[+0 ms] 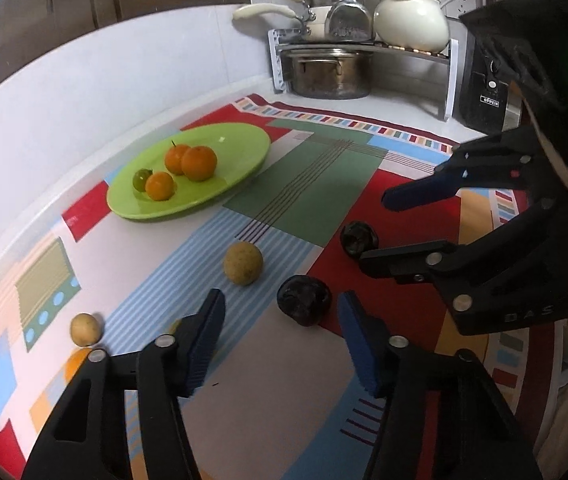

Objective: Organize fruits
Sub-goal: 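Grasp a dark plum with the left gripper while the right gripper grasps another plum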

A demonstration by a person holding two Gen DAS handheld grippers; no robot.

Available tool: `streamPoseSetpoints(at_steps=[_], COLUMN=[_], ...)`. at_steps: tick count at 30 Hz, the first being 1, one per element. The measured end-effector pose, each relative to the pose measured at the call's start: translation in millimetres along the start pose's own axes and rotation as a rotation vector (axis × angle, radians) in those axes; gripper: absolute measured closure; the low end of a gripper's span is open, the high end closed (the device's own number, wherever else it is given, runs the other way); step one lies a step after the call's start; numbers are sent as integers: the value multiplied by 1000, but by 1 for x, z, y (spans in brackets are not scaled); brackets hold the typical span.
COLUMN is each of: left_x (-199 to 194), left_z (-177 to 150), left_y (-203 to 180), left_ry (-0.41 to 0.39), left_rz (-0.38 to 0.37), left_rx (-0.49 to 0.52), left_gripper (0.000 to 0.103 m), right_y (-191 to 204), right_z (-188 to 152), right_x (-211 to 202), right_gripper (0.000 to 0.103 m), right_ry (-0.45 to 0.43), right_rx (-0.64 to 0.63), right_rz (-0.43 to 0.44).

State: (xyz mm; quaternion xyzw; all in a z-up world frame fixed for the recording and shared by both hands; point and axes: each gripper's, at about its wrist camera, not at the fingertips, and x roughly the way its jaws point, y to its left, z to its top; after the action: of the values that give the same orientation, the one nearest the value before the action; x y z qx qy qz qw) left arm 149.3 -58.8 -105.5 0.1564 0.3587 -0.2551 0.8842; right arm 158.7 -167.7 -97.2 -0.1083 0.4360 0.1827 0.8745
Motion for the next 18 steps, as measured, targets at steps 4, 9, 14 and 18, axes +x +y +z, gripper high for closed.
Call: streamPoseSetpoints(at_steps=[4, 9, 14, 18], left_x=[8, 15, 20, 21], left_z=[2, 5, 6, 6], left_y=[1, 2, 3, 5], left_ry=[20, 40, 54, 56], left_rz=[-29, -60, -67, -82], left_rx=[-26, -64, -81, -100], left_gripper=[53, 58, 64, 69], right_y=[-8, -12, -16, -16], right_z=[0, 3, 3, 2], right_x=[10, 19, 26, 30], right_gripper=[53, 58, 61, 66], right_ry=[25, 42, 56, 69], right_rx=[42, 55, 95, 100], right_rz=[36, 60, 100, 107])
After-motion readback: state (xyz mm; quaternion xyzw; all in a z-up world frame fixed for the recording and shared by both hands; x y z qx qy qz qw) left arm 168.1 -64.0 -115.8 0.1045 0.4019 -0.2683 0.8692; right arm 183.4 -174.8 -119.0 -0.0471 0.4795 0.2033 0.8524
